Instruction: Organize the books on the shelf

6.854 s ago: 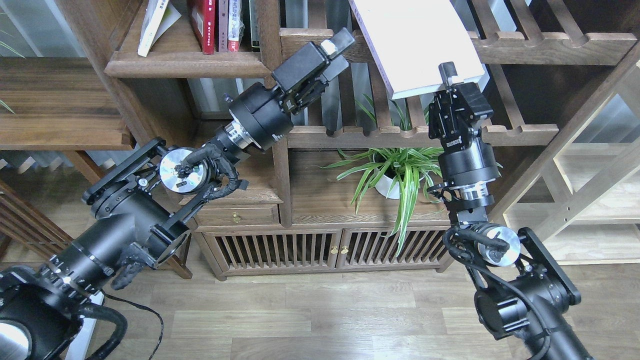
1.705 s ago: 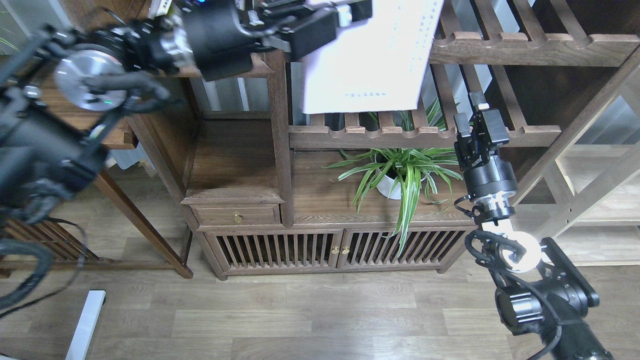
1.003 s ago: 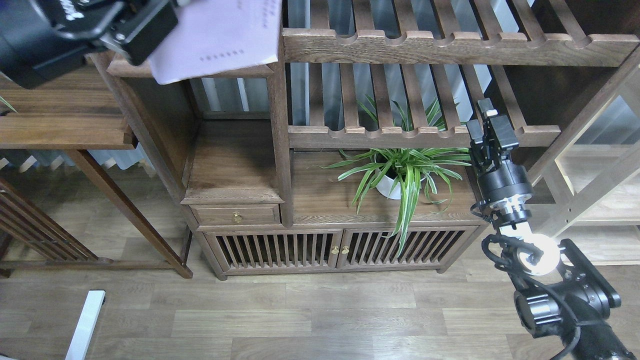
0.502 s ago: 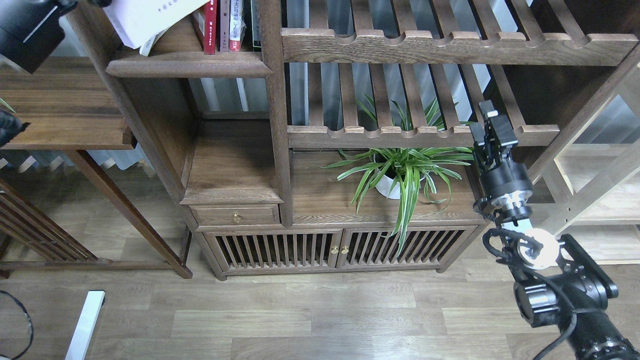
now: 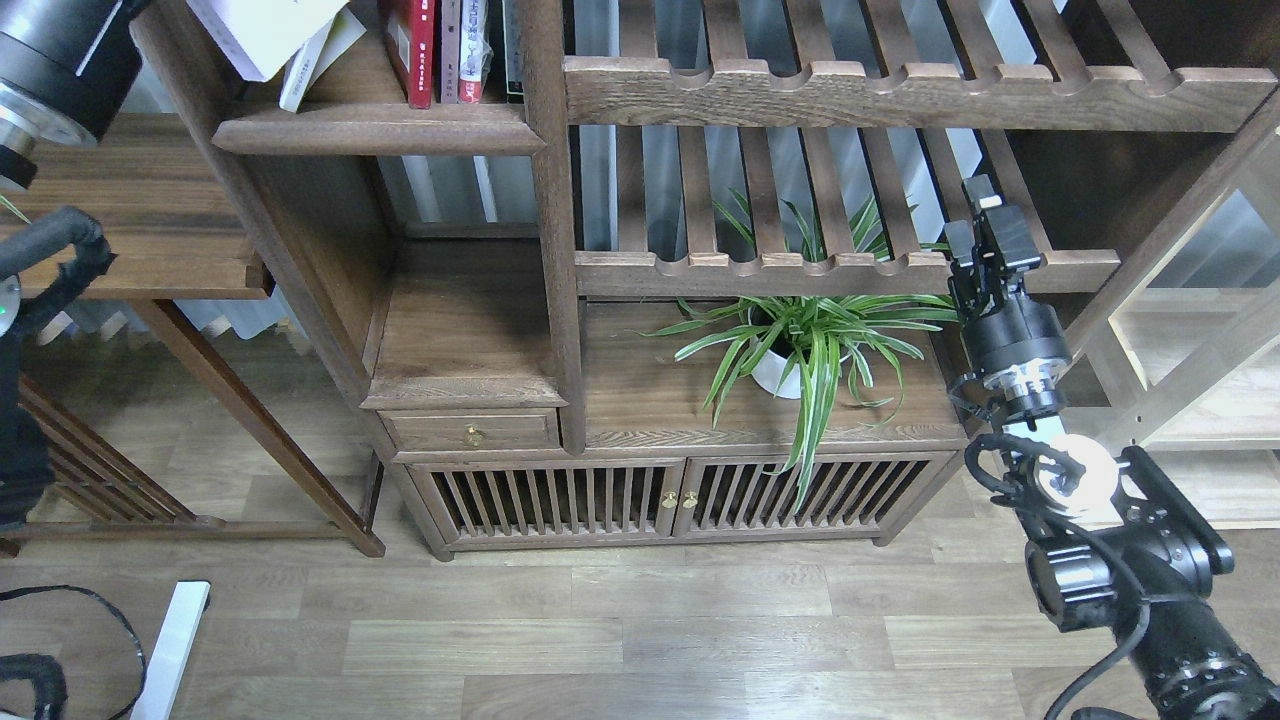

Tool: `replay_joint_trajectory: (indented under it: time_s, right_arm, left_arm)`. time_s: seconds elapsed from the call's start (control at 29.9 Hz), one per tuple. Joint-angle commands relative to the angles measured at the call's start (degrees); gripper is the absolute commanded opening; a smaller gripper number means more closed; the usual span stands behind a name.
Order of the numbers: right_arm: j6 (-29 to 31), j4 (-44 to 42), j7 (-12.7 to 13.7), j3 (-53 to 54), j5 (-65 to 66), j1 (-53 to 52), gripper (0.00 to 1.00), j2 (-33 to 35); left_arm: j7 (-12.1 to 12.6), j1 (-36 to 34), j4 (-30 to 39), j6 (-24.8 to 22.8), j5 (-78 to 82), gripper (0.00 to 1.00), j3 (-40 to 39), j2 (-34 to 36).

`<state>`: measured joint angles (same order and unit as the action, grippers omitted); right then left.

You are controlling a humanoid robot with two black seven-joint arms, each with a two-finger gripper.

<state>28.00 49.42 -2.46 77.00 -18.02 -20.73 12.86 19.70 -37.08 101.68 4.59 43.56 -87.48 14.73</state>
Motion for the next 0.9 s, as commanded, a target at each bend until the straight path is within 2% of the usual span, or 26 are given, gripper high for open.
replay_joint_trajectory:
  time_s: [0.0,0.23,0.53,0.67,0.8,0.87]
  right_arm:
    - [0.00,-0.21,0.00,0.08,0.00,-0.10,0.80,-0.03]
    - [0.00,-0.82,0.00,-0.01,0.00,-0.10,0.80,-0.03]
    - [0.00,-2.05,0.00,-0.01,0.00,-0.53,0.80,-0.11]
    - [0.00,-2.23,0.00,0.08,-0.17,-1.06,0.80,-0.03]
    - [0.00,-2.49,0.00,0.08,-0.17,-1.15,0.80,-0.03]
    - [0.00,-2.67,-0.09,0.17,-0.17,-1.15,0.80,-0.03]
  left_arm:
    - [-0.02,-0.62,0.00,3.75,1.79,0.00,0.21,-0.93]
    - [-0.02,-2.99,-0.08,10.87,6.88,0.00,2.48,-4.44]
    - [-0.10,-3.52,-0.08,15.97,11.02,0.00,5.74,-7.26]
    - [1.03,-3.78,-0.08,15.89,11.02,0.00,5.74,-6.30]
    - [4.28,-4.31,-0.08,15.10,10.93,0.00,5.74,-4.19]
    - [4.90,-4.75,-0.17,15.09,10.93,0.00,5.83,-4.10]
